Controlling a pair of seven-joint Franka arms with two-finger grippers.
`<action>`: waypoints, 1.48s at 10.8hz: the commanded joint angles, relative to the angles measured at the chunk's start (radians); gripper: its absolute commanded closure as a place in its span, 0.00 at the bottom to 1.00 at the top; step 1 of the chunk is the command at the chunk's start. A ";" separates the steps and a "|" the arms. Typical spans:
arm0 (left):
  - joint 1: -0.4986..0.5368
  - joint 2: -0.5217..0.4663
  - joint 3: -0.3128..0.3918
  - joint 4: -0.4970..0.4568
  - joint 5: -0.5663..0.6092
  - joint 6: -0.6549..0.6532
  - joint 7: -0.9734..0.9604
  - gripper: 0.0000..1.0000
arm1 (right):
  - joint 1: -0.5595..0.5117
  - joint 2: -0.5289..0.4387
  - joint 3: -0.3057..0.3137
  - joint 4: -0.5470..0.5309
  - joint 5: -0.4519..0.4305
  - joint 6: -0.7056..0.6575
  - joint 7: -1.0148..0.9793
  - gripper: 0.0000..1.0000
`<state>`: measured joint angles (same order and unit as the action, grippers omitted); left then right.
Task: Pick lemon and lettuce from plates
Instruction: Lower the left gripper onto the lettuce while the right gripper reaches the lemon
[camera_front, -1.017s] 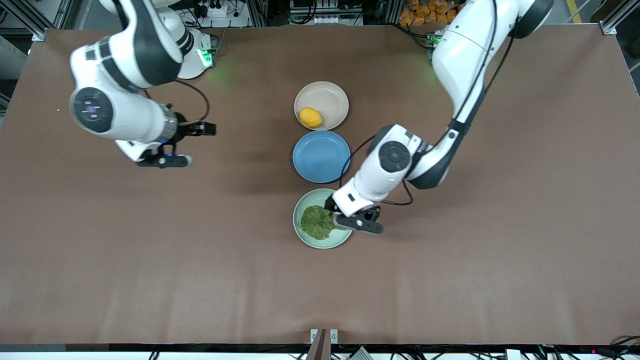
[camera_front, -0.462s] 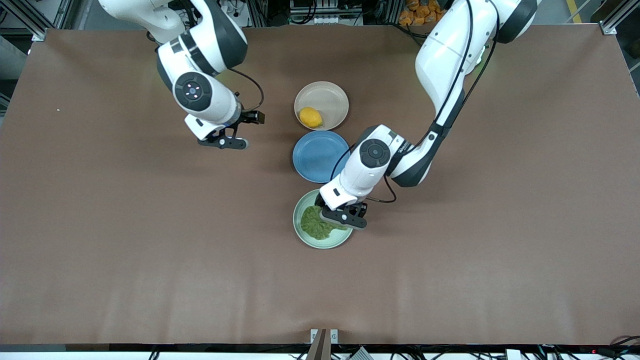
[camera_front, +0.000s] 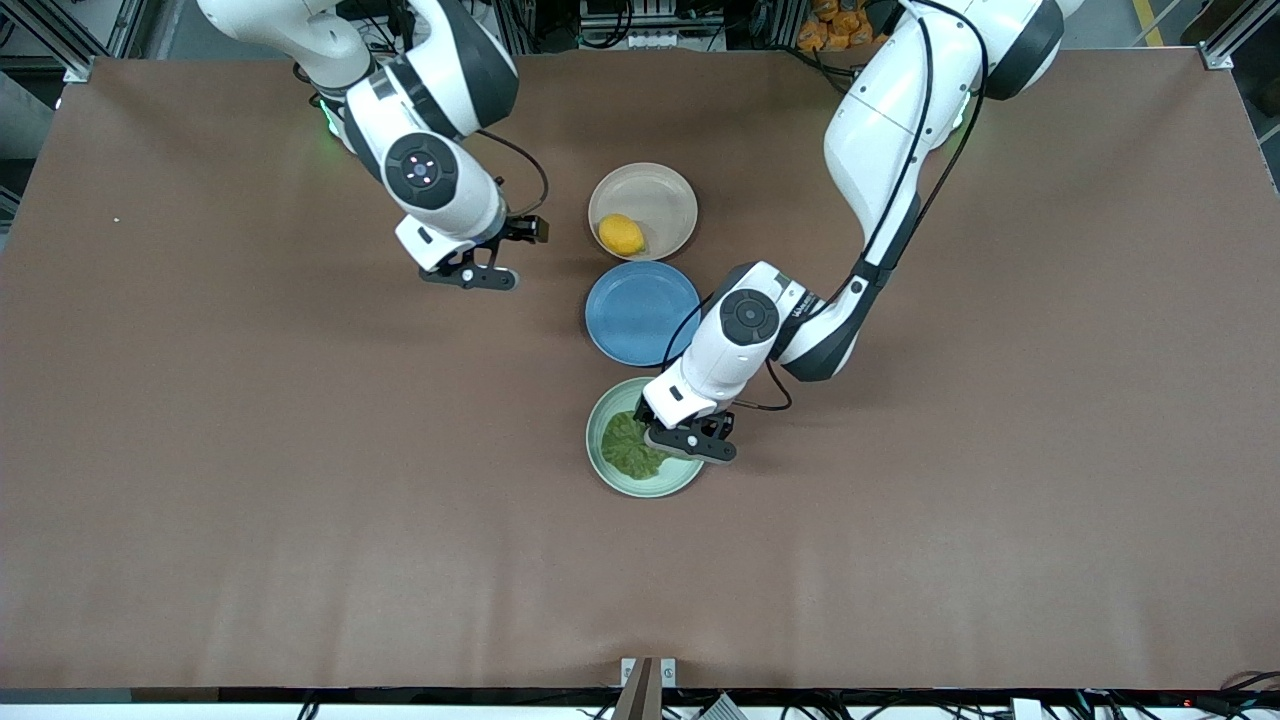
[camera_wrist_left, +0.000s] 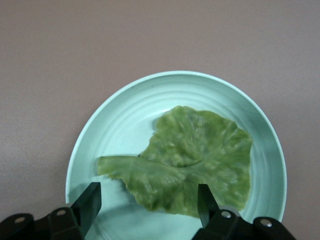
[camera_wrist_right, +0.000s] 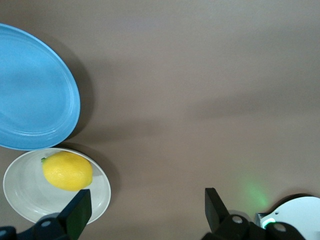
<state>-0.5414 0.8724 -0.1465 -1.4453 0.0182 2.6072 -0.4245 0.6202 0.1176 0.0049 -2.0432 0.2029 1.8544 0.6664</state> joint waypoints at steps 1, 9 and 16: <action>-0.038 0.042 0.040 0.034 0.019 0.017 -0.059 0.14 | 0.065 0.031 -0.006 -0.011 0.027 0.060 0.138 0.00; -0.058 0.057 0.064 0.040 0.017 0.017 -0.079 0.72 | 0.193 0.054 -0.006 0.008 0.027 0.147 0.148 0.00; -0.036 -0.022 0.067 0.036 0.016 -0.039 -0.080 1.00 | 0.355 0.140 -0.008 -0.009 0.026 0.349 0.165 0.00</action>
<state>-0.5841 0.9073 -0.0906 -1.4121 0.0182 2.6193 -0.4711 0.9227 0.2174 0.0051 -2.0404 0.2170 2.1214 0.8128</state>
